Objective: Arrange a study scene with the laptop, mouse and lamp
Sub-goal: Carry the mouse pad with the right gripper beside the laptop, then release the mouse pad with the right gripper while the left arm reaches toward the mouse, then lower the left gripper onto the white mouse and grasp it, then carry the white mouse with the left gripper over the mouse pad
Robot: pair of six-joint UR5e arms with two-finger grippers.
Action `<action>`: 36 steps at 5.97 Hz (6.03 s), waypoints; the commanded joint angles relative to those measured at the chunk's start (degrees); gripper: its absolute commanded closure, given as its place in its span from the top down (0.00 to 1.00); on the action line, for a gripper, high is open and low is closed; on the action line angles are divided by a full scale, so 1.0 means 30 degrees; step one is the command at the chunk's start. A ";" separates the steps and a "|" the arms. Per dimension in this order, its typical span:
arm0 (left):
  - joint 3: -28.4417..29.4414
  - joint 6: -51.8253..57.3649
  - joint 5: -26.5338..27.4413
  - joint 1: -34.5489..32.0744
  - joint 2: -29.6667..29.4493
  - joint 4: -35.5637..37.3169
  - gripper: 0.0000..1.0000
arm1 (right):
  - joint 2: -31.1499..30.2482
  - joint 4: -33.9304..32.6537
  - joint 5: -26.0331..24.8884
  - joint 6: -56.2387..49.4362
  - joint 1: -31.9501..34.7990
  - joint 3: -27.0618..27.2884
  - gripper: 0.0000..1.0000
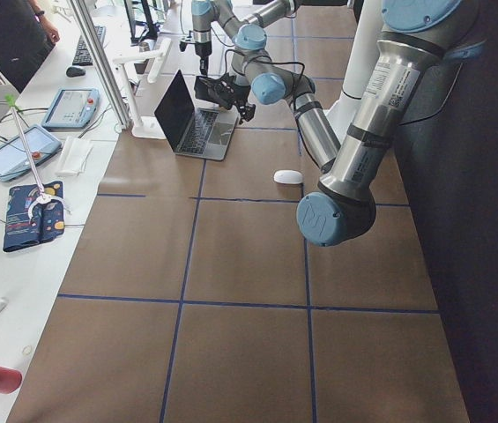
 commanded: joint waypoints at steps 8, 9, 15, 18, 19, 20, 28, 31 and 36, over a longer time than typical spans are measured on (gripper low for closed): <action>-0.0882 -0.0196 0.0029 0.0004 0.0060 0.0800 1.00 | 0.3111 -0.0857 -0.1429 -0.1442 -0.0056 -0.4958 0.99; -0.0883 -0.0167 0.0029 0.0004 0.0060 0.0800 1.00 | 0.3083 -0.0885 -0.1139 -0.1964 0.0291 -0.4610 1.00; -0.2168 0.2419 0.0088 0.3208 0.3915 0.0771 1.00 | -0.4023 -0.1735 0.2489 -0.2927 0.4913 0.3409 1.00; -0.1385 0.9660 0.1289 0.7377 0.5594 0.0539 1.00 | -0.7455 -0.1619 0.3727 -0.5309 0.6242 0.6429 1.00; -0.0453 0.9793 0.1376 0.8170 0.5336 0.0218 1.00 | -0.8334 -0.1531 0.3727 -0.5309 0.6242 0.7163 1.00; 0.0427 1.1158 0.1377 0.8323 0.5305 -0.1062 1.00 | -0.9126 -0.1501 0.3669 -0.5309 0.6242 0.7954 1.00; 0.4096 1.4189 0.1318 0.8470 0.4983 -0.5381 1.00 | -0.9134 -0.1501 0.3639 -0.5309 0.6213 0.8108 1.00; 0.4332 1.4073 0.1202 0.8500 0.4399 -0.5265 0.65 | -0.9076 -0.1559 0.3668 -0.5309 0.6184 0.8050 1.00; 0.3625 1.4304 0.1259 0.6574 0.0733 -0.2707 0.00 | -0.9017 -0.1618 0.3698 -0.5280 0.6154 0.8108 1.00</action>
